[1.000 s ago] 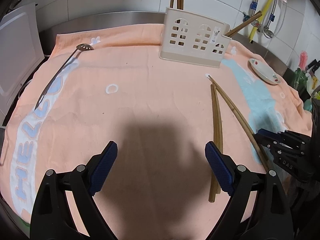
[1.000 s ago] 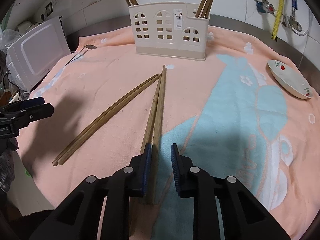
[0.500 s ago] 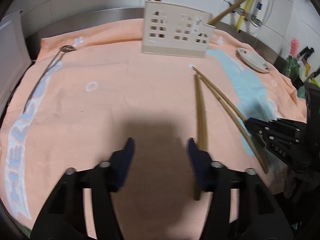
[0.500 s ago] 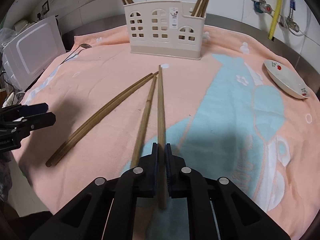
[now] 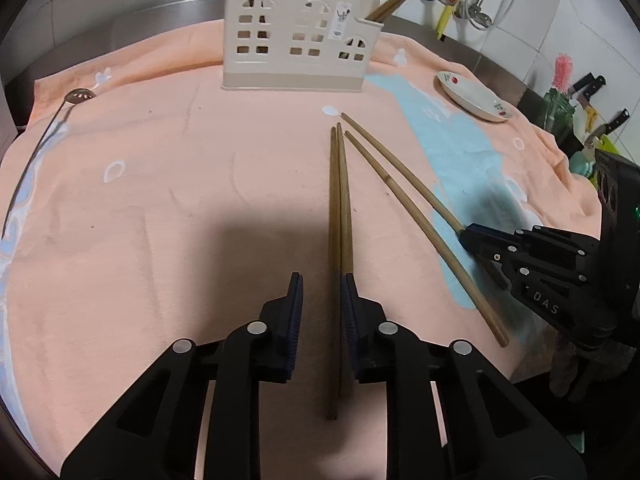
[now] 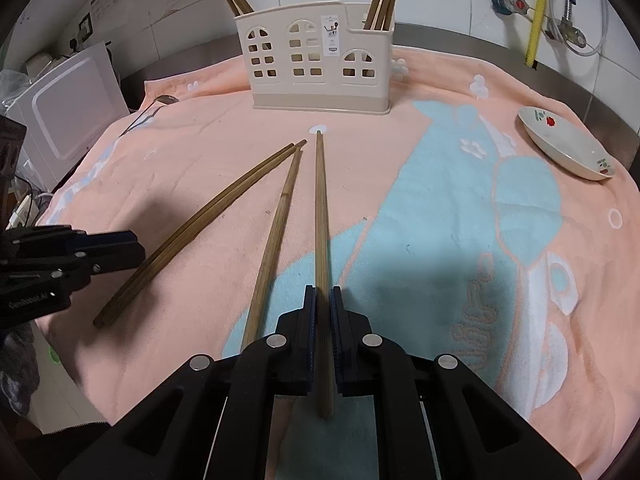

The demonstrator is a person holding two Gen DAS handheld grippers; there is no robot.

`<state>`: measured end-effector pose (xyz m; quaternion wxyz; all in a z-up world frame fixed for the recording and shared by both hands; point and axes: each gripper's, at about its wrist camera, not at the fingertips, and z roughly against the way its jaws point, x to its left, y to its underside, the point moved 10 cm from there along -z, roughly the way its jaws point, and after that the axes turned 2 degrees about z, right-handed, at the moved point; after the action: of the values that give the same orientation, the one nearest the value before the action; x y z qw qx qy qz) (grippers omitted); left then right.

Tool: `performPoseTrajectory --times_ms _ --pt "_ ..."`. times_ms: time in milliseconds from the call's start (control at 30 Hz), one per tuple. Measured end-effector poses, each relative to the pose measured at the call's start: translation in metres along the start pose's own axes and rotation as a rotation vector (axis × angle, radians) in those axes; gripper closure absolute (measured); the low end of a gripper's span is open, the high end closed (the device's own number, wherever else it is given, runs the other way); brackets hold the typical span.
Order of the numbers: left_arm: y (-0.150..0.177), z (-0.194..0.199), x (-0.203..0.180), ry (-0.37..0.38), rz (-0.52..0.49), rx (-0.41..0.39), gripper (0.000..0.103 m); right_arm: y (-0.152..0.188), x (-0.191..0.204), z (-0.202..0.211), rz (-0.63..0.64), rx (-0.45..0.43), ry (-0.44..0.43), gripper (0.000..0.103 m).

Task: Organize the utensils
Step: 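Close the left tool on a chopstick while the right tool grasps another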

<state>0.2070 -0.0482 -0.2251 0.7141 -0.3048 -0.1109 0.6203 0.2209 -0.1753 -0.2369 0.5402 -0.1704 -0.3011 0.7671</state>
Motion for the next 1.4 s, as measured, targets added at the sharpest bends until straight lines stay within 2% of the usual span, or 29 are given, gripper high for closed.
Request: performPoseTrajectory --times_ms 333,400,600,767,1167,1400 --pt "0.0009 -0.0065 -0.0036 0.002 0.005 0.014 0.087 0.0011 -0.0003 0.0005 -0.01 -0.006 -0.011 0.096" --pt "0.0017 -0.0065 -0.0056 0.011 0.006 0.012 0.091 0.0012 -0.0003 0.0005 -0.009 -0.006 -0.01 0.096" --pt "0.0027 -0.0075 0.003 0.023 0.056 0.018 0.093 0.0019 0.0002 0.001 -0.01 -0.005 -0.012 0.096" --pt "0.0063 -0.011 -0.0028 -0.005 0.029 0.025 0.093 0.0016 0.0007 0.0011 -0.012 -0.009 -0.01 0.096" --pt "0.0069 -0.0107 -0.0025 -0.001 0.034 0.026 0.093 0.0019 0.0002 0.0014 -0.004 -0.019 -0.009 0.096" --pt "0.0054 -0.0072 -0.0042 -0.003 0.031 0.029 0.097 0.0006 0.0006 0.0046 -0.006 -0.024 -0.006 0.096"
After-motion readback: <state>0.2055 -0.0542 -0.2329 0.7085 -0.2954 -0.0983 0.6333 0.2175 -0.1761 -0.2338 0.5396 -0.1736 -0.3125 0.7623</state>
